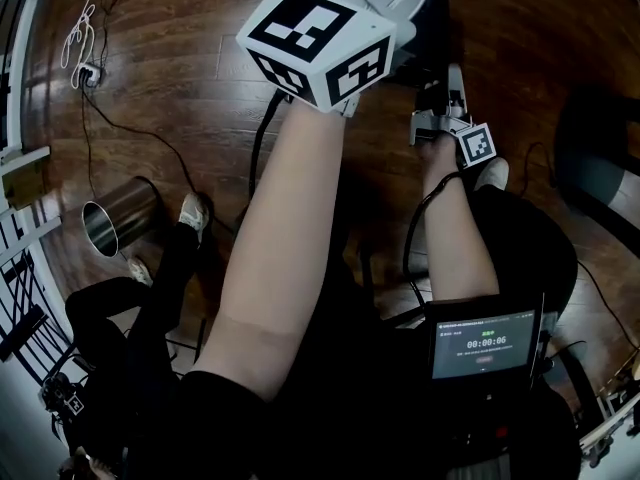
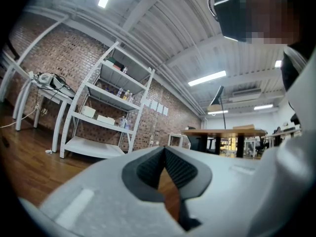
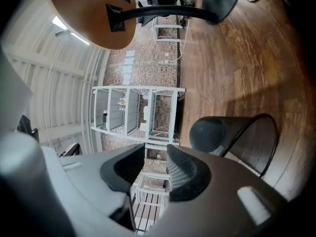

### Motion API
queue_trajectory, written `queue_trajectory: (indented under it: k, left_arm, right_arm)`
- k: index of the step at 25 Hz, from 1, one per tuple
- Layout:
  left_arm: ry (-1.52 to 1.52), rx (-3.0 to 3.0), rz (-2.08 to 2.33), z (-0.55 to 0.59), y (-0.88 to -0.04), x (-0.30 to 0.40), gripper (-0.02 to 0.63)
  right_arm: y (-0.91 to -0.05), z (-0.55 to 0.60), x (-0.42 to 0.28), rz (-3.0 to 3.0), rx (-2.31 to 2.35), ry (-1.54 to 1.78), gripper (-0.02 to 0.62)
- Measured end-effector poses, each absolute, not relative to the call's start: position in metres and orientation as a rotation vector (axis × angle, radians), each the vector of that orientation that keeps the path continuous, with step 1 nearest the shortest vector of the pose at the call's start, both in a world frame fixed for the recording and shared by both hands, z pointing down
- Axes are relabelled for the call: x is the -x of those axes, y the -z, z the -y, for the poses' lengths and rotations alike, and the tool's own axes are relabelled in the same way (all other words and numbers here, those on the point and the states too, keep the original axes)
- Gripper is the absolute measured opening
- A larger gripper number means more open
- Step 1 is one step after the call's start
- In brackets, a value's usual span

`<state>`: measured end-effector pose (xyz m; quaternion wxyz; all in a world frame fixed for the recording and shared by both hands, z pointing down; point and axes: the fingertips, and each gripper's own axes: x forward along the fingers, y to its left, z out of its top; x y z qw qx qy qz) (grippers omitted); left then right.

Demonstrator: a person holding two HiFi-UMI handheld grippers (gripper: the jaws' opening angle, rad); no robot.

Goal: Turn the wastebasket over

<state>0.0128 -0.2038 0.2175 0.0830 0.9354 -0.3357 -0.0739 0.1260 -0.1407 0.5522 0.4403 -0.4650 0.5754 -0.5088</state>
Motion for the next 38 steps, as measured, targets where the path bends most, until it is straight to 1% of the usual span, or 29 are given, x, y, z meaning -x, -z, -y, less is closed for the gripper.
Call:
queue_trajectory:
  k: [2, 11, 22, 27, 28, 33, 38]
  left_arm:
    - [0.222, -2.786, 0.993, 0.203, -0.219, -0.014, 0.002]
    - [0.268, -2.768, 0.951, 0.199, -0.217, -0.025, 0.002]
    - [0.310, -2.736, 0.928, 0.199, -0.212, -0.024, 0.002]
    - [0.328, -2.704, 0.948, 0.202, -0.210, -0.012, 0.002]
    - [0.332, -2.699, 0.953, 0.203, -0.209, -0.010, 0.002]
    - [0.338, -2.696, 0.962, 0.203, -0.207, -0.008, 0.002]
    - [0.342, -2.703, 0.965, 0.203, -0.203, -0.009, 0.002]
  right_arm:
    - [-0.563, 0.131, -0.119, -1.439, 1.124, 1.286, 0.161]
    - [-0.626, 0.104, -0.114, -1.370, 1.194, 1.370, 0.188]
    - [-0.654, 0.134, -0.100, -1.363, 1.210, 1.405, 0.215]
    - [-0.659, 0.157, -0.092, -1.366, 1.224, 1.419, 0.212]
    - [-0.658, 0.162, -0.091, -1.371, 1.225, 1.419, 0.201]
    - [-0.655, 0.179, -0.097, -1.354, 1.255, 1.419, 0.042]
    - [-0.654, 0.179, -0.102, -1.321, 1.273, 1.464, 0.022]
